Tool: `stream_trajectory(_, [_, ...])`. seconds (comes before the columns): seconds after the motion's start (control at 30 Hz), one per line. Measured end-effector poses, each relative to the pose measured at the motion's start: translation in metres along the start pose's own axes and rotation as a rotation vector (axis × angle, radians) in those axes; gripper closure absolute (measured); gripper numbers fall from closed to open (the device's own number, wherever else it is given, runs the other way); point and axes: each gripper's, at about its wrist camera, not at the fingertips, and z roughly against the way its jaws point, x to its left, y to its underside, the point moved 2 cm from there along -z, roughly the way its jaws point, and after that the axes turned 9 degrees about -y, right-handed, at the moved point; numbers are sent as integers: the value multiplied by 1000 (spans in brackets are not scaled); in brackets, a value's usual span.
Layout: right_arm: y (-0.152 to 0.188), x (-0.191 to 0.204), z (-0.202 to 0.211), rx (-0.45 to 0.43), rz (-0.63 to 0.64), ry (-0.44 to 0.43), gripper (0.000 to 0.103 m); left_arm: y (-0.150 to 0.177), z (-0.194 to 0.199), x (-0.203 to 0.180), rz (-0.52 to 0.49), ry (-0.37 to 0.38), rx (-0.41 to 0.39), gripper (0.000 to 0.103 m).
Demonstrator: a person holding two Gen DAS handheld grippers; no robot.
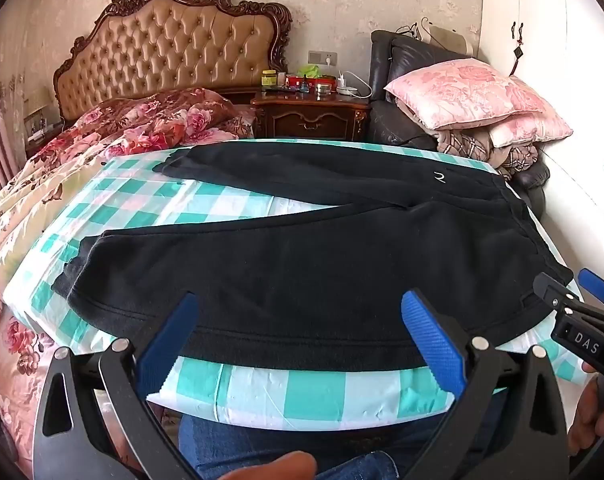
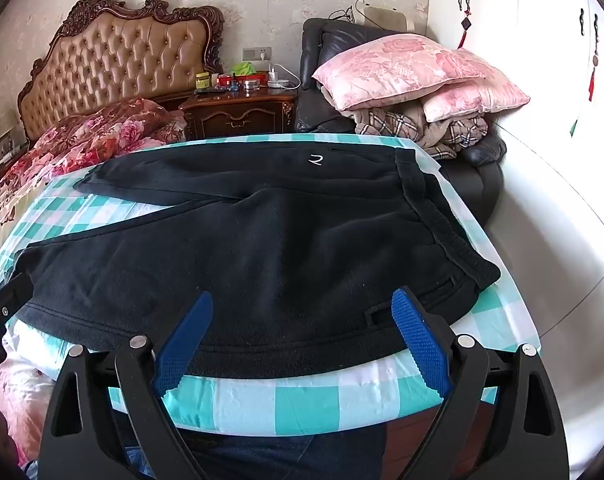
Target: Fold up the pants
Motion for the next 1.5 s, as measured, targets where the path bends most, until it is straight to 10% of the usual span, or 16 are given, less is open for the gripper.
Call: stream_trajectory(1.5, [1,0,-2,0,-3,-1,15,5,-9,-5,6,8,12,1])
